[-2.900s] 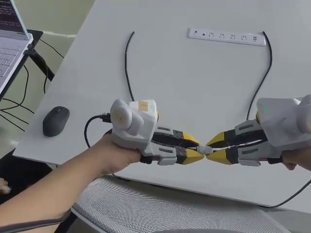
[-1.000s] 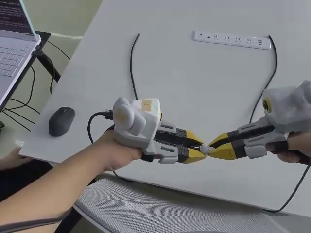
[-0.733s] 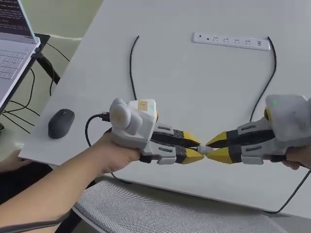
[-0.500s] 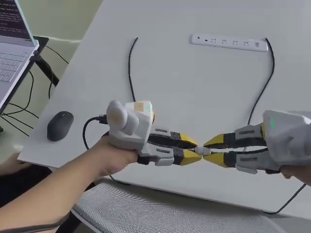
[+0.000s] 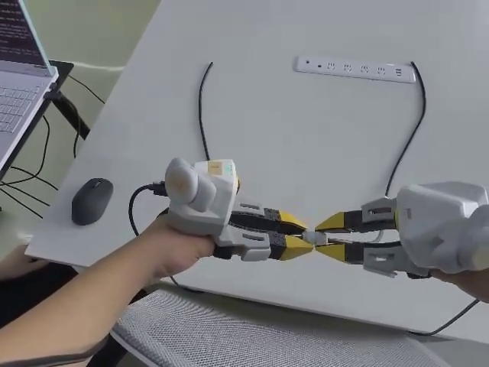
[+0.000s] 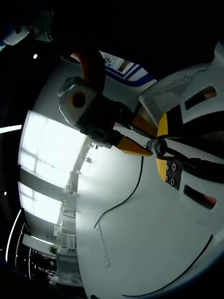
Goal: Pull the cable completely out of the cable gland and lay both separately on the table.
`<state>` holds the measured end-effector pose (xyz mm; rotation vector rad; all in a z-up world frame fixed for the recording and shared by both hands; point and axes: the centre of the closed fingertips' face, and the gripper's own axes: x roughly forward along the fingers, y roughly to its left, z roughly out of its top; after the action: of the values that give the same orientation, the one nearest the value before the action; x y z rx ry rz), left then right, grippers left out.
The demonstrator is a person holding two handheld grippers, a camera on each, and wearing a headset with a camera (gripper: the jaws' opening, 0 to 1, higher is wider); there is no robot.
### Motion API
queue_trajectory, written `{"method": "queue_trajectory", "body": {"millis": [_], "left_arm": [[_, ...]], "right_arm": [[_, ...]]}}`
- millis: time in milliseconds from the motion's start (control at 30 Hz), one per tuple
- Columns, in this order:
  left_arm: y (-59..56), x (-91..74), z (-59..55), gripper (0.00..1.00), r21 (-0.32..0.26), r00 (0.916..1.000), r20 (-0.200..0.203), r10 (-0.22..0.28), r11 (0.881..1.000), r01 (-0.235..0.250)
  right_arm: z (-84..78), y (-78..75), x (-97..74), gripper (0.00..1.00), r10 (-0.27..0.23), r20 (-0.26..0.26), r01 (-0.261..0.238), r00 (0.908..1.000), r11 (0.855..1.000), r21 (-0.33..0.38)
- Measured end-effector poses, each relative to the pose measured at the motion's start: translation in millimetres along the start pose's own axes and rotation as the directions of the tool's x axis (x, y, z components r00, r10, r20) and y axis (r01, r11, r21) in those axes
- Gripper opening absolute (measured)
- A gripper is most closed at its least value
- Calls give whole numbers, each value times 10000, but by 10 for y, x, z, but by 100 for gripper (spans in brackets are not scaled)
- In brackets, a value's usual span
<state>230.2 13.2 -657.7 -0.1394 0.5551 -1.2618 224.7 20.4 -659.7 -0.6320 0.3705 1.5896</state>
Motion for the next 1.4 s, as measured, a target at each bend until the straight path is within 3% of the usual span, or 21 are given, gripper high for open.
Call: {"method": "queue_trajectory", "body": {"millis": [200,333,367,467,500,533,567,600,700,733,767,800,833,867,900,967,1000,1067,1133,1233,1400], "left_arm": [[9,-19,11,15,83,9999,113,70,9999,-71],[27,-33,18,15,268,9998,146,117,9996,-121],[30,-36,15,15,288,9998,124,126,9995,-129],[29,-44,4,15,541,9999,47,131,9984,-133],[21,-42,1,15,626,9999,21,113,9980,-114],[14,-42,3,15,755,9999,24,102,9971,-104],[9,-41,4,15,802,10000,22,90,9967,-92],[3,-38,3,15,850,10000,2,63,9964,-63],[-11,-29,5,15,1015,10000,-86,33,9948,-24],[-22,-27,10,15,1123,10000,-99,10,9937,1],[-26,-24,16,15,1188,9999,-102,-16,9929,28],[-30,-23,20,15,1211,9999,-110,-38,9926,51],[-39,-22,26,15,1268,9999,-123,-57,9919,72],[-47,-21,27,15,1301,9999,-135,-75,9915,92],[-58,-20,33,15,1373,9999,-136,-92,9905,110],[-71,-20,36,15,1443,9998,-150,-123,9894,143],[-85,-20,39,15,1518,9997,-157,-160,9882,182],[-105,-19,43,15,1625,9997,-185,-184,9865,212],[-110,-17,39,15,1698,9996,-227,-186,9852,222],[-106,-10,30,15,1765,9995,-281,-153,9841,201],[-127,2,43,15,1800,9995,-243,-180,9834,220]], "right_arm": [[-2,-29,-2,9,104,389,-161,9992,9887,1492],[-18,-79,-50,12,187,785,-413,9967,9541,2967],[12,-99,-78,13,304,1242,-785,9918,9114,4039],[104,-167,-174,11,462,2497,-1793,9672,8207,5426],[58,-213,-191,11,517,2538,-1959,9659,7866,5856],[46,-215,-202,12,653,2642,-2183,9623,7645,6065],[24,-190,-209,14,1019,2813,-2653,9542,7228,6380],[4,-178,-208,17,1209,2859,-2855,9506,7018,6526],[-4,-68,-192,23,2048,3278,-3836,9223,5889,7114],[-16,-46,-183,23,2249,3321,-3997,9160,5803,7095],[-38,-70,-145,21,2168,3262,-3898,9201,5883,7084],[-41,-63,-130,19,2216,3263,-3932,9189,5805,7130],[-34,-56,-122,19,2271,3338,-4030,9149,5619,7224],[-5,-43,-112,20,2288,3529,-4204,9072,5204,7433],[5,-40,-102,20,2315,3626,-4300,9027,5095,7453],[4,-35,-80,19,2344,3676,-4357,9000,5128,7397],[27,-24,-78,19,2380,3830,-4508,8926,4901,7460],[94,38,-106,18,2694,4306,-5074,8614,4182,7534],[64,34,-89,16,2730,4300,-5086,8605,4153,7542],[20,63,-80,13,2909,4216,-5080,8589,3794,7733],[31,71,-91,13,3057,4350,-5264,8469,3668,7671]]}}
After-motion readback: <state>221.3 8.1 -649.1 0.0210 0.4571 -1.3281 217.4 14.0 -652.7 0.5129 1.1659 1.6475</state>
